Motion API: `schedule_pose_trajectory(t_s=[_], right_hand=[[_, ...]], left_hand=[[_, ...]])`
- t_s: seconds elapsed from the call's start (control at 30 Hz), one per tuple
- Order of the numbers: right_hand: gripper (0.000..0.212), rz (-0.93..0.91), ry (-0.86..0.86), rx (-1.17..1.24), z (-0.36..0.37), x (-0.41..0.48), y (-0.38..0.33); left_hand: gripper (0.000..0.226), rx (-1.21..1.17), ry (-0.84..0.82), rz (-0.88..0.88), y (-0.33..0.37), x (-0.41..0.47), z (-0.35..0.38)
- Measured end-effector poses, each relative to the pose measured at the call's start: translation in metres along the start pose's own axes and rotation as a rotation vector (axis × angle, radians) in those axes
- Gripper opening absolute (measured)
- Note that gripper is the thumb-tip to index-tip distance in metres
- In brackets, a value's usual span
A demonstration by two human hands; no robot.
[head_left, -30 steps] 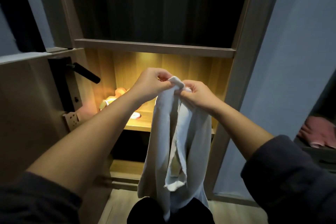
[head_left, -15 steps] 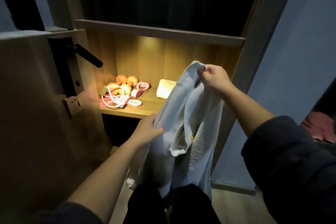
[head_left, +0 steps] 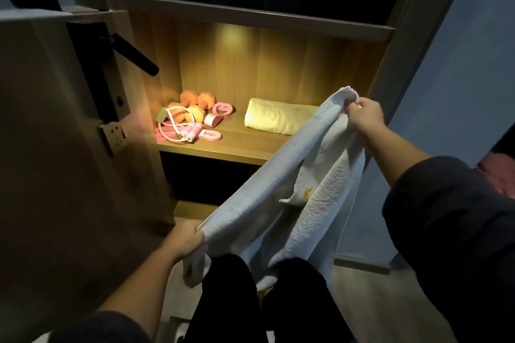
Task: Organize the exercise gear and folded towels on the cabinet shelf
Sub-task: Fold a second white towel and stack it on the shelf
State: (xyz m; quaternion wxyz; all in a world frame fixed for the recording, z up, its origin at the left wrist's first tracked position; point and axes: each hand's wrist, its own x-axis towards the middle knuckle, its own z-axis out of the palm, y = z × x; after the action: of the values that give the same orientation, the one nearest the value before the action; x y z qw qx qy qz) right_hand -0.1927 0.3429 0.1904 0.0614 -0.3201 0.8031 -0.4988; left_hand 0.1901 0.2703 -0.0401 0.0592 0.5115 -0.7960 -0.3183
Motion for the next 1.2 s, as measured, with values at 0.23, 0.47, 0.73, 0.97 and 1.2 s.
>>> schedule_pose_trajectory(t_s=[0.23,0.47,0.73,0.97,1.2], right_hand=[[0.028,0.033,0.039,0.028,-0.003,0.009,-0.008],[0.027,-0.001,0.025,0.02,-0.002,0.008,-0.013],[0.027,0.047,0.087,-0.023,-0.011,0.015,-0.002],[0.031,0.132,0.145,-0.012,-0.019,0.018,0.01],[0.031,0.122,0.125,-0.007,-0.011,0.016,0.02]], left_hand=[[0.005,-0.236,-0.05,0.016,-0.007,-0.016,0.01],[0.02,-0.225,-0.02,-0.155,-0.011,-0.015,0.023],[0.019,-0.414,0.316,-0.251,-0.013,-0.008,0.016],[0.029,0.192,0.102,-0.065,-0.026,-0.004,-0.005],[0.032,-0.287,0.055,-0.425,-0.051,0.006,-0.004]])
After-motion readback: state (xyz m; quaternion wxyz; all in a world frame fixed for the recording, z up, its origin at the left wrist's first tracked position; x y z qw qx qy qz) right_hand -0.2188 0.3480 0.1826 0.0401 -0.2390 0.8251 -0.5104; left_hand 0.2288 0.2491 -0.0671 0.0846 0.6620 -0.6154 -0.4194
